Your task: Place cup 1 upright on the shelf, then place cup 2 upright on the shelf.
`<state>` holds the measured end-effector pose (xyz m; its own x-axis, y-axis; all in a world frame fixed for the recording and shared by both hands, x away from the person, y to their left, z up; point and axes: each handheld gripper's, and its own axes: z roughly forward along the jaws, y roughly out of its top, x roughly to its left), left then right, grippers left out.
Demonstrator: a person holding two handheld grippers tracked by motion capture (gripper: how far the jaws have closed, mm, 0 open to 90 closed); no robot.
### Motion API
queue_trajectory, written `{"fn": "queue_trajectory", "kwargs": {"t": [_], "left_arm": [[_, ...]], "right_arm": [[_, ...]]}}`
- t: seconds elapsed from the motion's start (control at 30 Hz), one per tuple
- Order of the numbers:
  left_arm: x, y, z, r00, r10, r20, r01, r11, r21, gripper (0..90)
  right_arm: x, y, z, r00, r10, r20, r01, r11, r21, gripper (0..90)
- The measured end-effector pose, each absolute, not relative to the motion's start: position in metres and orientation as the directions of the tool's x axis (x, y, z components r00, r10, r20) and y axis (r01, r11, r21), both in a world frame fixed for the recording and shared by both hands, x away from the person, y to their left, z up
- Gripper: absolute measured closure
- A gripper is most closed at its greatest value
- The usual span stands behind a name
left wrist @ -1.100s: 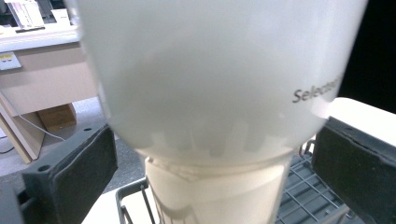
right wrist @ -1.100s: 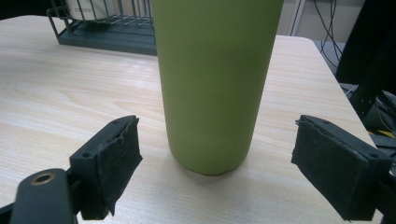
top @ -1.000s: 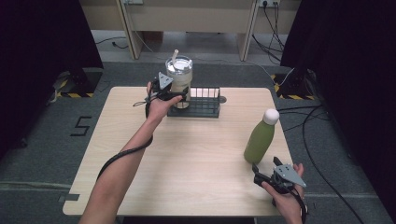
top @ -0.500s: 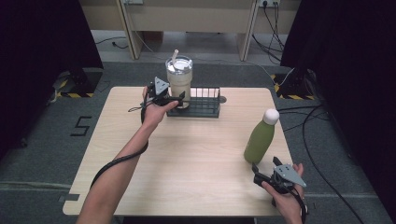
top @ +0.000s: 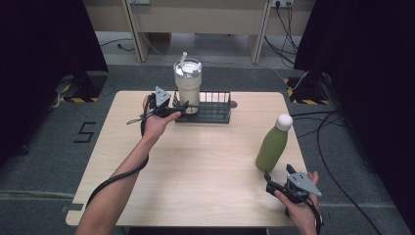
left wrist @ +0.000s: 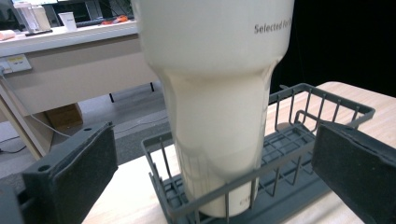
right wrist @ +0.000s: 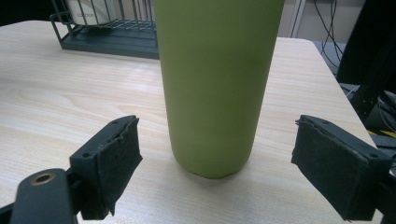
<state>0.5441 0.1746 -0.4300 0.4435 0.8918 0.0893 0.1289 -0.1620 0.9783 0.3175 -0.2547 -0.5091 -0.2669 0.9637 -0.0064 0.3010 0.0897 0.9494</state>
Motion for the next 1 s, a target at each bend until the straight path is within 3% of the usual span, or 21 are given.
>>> {"fn": "queue_trajectory", "kwargs": {"t": [1.0], "left_arm": [[0.482, 0.199, -0.455, 0.481, 0.871, 0.101, 0.112, -0.175, 0.978, 0.0]], "right_arm": [[0.313, -0.261, -0.504, -0.245, 0.969, -0.003, 0.282, 0.074, 0.956, 14.8]]}}
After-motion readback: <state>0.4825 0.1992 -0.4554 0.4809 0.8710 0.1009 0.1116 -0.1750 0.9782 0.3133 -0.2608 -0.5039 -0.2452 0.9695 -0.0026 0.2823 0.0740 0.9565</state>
